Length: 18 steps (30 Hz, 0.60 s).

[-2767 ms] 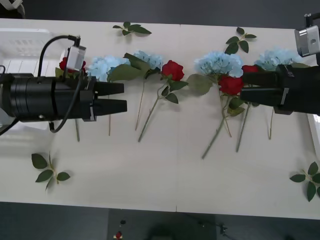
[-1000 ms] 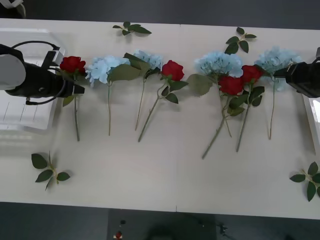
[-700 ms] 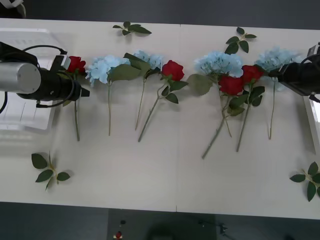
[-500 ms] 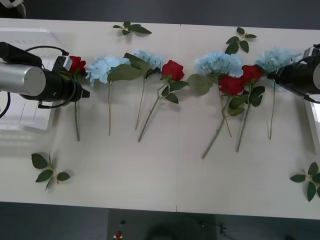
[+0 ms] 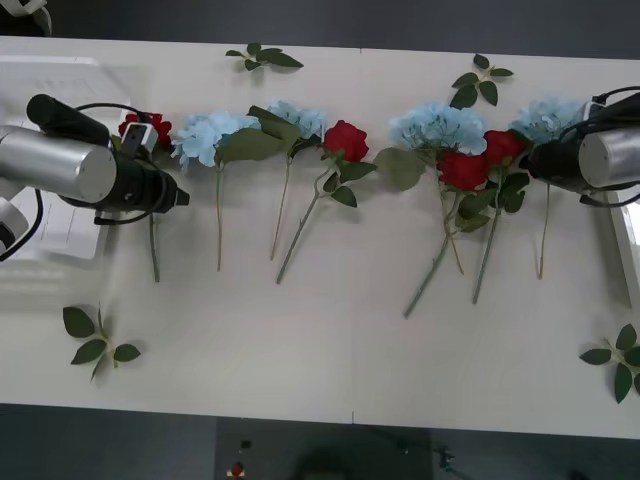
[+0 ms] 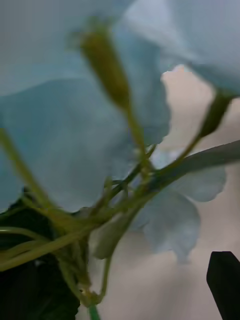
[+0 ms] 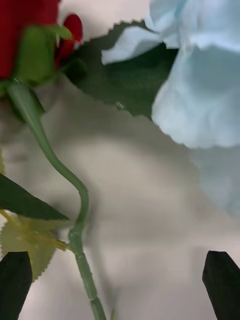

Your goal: Put the red flowers into the right box and the blue flowers into the left box

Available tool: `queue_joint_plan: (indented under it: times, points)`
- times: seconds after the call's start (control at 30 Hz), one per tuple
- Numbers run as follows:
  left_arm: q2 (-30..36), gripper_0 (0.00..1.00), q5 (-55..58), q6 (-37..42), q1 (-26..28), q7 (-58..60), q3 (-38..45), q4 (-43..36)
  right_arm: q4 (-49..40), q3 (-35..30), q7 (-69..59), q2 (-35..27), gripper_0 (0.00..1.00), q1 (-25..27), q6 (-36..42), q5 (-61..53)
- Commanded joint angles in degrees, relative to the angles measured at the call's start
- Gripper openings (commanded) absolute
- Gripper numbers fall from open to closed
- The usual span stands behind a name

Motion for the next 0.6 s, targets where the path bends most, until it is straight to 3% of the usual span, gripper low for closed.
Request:
queue_joint_plan:
  times: [0.03,0.07,0.1,0.27,0.33,0.4,0.43,0.47,0.6]
  points:
    - [-0.5,1.00,-0.4,0.6,1.0,1.6,0.2,-0.5,-0.1,-0.4,-0.6,-0.2,0.31,-1.5,-0.7,0.0]
    - [-0.6,1.00,-0.4,0.6,1.1,1.6,0.3,-0.5,-0.1,-0.4,-0.6,-0.1,0.07,-1.5,-0.7,-0.1]
    - [-1.0,1.00,-0.5,0.6,1.7,1.9,0.3,-0.6,-0.1,-0.4,-0.8,0.0,0.00,-1.4,-0.7,-0.2]
    - [-1.6,0.95,-0.8,0.6,2.9,2.7,0.3,-0.6,-0.1,-0.4,-0.8,0.0,0.00,-1.5,-0.7,-0.6]
    - [-1.6,0.65,-1.0,0.6,3.1,3.0,0.3,-0.6,-0.1,-0.4,-0.8,0.0,0.00,-1.5,-0.7,-0.7]
    - [-1.6,0.18,-1.0,0.3,3.1,3.2,0.3,-0.6,-0.1,-0.4,-0.8,0.0,0.00,-1.5,-0.7,-0.8]
    - [-1.6,0.08,-1.1,0.2,3.1,3.3,0.3,-0.6,-0.1,-0.4,-0.8,0.0,0.00,-1.5,-0.7,-0.9]
    - [-1.6,0.00,-1.1,-0.2,3.1,3.4,0.3,-0.6,-0.1,-0.4,-0.8,0.0,0.00,-1.5,-0.7,-1.1]
    - [-1.6,0.00,-0.6,-1.9,3.1,3.5,0.4,-0.6,-0.3,-0.4,-0.8,-0.1,0.00,-1.5,-0.8,-1.3]
